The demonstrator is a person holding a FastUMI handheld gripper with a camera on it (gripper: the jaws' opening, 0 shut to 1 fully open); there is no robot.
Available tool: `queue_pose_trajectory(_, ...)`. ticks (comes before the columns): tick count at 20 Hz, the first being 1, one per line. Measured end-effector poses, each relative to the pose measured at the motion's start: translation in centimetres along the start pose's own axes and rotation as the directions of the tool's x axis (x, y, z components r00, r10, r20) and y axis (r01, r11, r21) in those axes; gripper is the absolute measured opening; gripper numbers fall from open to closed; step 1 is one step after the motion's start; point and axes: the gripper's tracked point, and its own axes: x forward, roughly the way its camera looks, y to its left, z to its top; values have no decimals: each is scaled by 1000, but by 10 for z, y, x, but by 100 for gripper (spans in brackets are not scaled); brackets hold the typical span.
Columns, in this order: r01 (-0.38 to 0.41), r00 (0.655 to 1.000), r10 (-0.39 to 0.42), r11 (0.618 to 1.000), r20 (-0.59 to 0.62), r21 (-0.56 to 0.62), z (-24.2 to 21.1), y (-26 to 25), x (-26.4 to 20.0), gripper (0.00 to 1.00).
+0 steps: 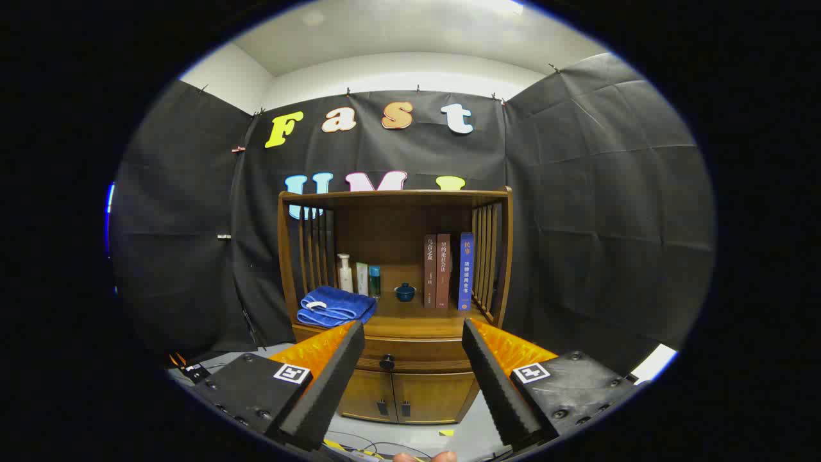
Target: Pull open the drawer, take out the items inside it, and place them on the countertop above the cabinet.
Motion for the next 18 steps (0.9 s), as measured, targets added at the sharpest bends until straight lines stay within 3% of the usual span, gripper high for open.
queue_pose_trajectory(18,7,1000,-7,1000,-6,14,-3,-4,0,99)
